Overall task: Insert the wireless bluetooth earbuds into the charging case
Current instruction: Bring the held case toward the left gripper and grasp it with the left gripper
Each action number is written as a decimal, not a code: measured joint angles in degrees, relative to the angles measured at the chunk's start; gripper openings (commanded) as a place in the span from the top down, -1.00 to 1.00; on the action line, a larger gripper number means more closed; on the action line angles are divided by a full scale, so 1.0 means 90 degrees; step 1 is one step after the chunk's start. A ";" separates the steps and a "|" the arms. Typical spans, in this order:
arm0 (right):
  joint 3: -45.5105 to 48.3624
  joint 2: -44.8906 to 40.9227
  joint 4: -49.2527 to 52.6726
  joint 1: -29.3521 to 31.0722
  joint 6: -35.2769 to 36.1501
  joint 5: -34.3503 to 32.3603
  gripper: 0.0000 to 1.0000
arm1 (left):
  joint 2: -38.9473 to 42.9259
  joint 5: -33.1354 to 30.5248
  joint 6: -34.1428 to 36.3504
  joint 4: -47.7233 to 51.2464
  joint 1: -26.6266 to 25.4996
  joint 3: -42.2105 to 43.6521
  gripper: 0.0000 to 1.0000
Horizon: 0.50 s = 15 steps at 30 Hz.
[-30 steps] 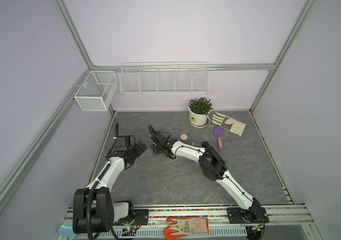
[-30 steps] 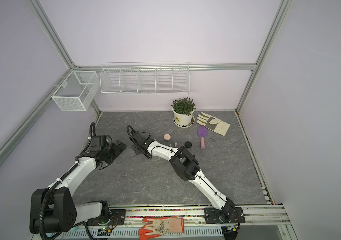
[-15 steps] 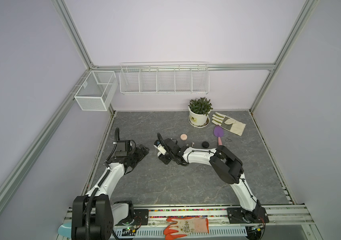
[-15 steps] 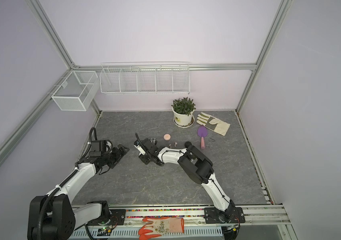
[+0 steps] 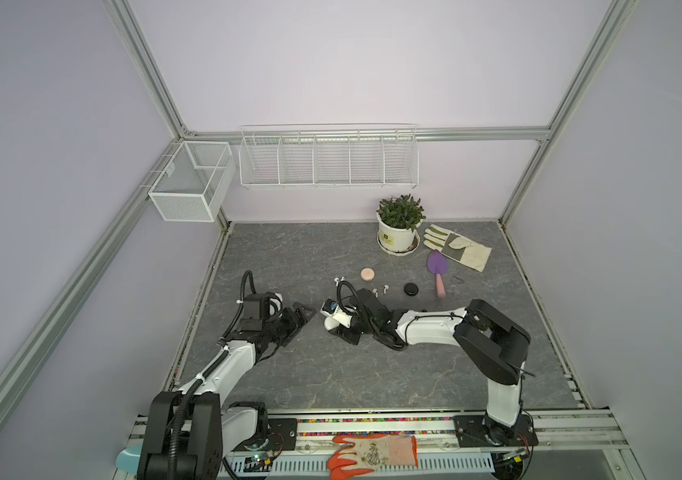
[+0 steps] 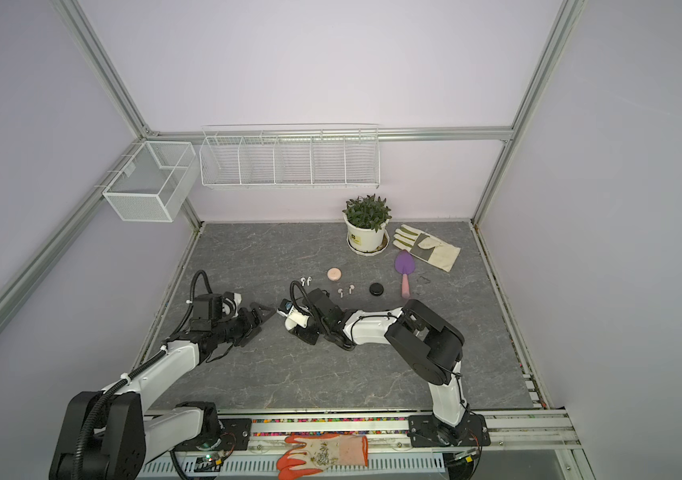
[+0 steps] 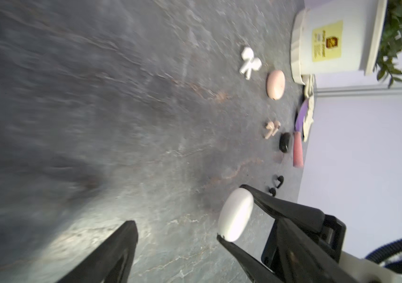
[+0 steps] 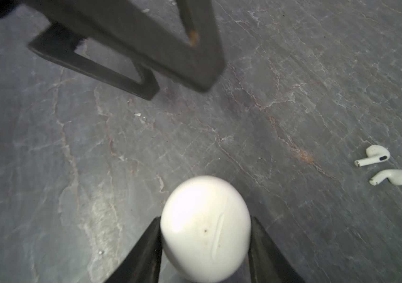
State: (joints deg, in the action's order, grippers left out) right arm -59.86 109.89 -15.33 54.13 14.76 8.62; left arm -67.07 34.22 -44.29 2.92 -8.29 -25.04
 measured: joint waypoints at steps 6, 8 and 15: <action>0.0253 -0.0262 -0.0136 -0.0267 0.0180 0.0464 0.35 | -0.0498 0.0602 -0.0206 -0.1462 -0.0491 0.0396 -0.52; 0.0357 -0.0328 -0.0189 -0.0333 0.0231 0.0527 0.36 | -0.0712 0.0763 -0.0287 -0.1868 -0.0583 0.0454 -0.46; 0.0546 -0.0389 -0.0362 -0.0478 0.0304 0.0687 0.37 | -0.0964 0.1146 -0.0367 -0.2754 -0.0789 0.0520 -0.31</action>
State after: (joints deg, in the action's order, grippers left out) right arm -54.94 106.39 -18.59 49.82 17.50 14.81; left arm -75.75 44.53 -47.59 -21.87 -15.40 -20.36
